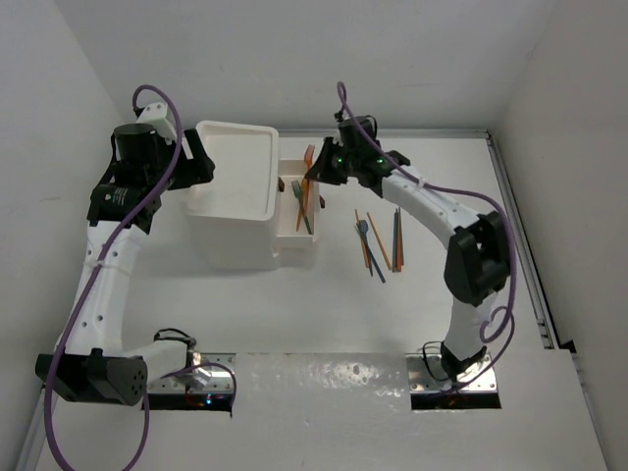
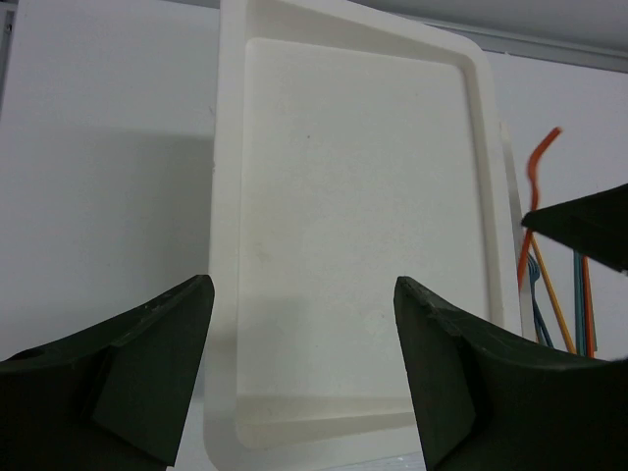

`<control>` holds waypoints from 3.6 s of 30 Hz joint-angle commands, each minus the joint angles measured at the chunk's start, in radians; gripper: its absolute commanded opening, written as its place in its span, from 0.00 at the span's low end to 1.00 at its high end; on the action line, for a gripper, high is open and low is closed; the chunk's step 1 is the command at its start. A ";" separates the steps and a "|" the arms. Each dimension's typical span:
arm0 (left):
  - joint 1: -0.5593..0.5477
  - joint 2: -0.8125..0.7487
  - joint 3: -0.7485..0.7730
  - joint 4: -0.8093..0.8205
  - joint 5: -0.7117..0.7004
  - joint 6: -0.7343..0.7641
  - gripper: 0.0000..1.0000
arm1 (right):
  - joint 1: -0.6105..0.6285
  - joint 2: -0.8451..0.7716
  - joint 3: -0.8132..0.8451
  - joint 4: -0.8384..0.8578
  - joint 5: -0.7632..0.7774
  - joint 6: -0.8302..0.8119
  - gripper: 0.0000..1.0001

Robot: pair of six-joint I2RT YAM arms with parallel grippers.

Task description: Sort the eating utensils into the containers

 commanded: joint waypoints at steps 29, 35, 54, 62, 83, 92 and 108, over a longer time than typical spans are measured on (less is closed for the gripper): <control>-0.015 -0.053 0.001 -0.020 -0.012 0.002 0.72 | -0.136 -0.130 -0.458 -0.082 0.253 -0.354 0.20; -0.015 -0.065 -0.009 -0.030 -0.021 0.007 0.72 | -0.137 -0.073 -0.482 -0.039 0.210 -0.383 0.20; -0.015 -0.077 -0.007 -0.045 -0.032 0.012 0.72 | -0.137 0.036 -0.447 0.051 0.169 -0.408 0.22; -0.015 -0.076 -0.013 -0.043 -0.035 0.015 0.72 | -0.137 0.062 -0.430 0.051 0.180 -0.405 0.24; -0.015 -0.059 -0.012 -0.028 -0.024 0.018 0.72 | -0.151 0.015 -0.422 0.021 0.221 -0.471 0.00; -0.015 -0.060 -0.022 -0.013 -0.013 0.013 0.72 | -0.153 -0.099 -0.432 0.020 0.286 -0.509 0.00; -0.015 -0.074 -0.033 -0.010 -0.026 0.010 0.72 | -0.151 -0.105 -0.294 0.056 0.181 -0.365 0.00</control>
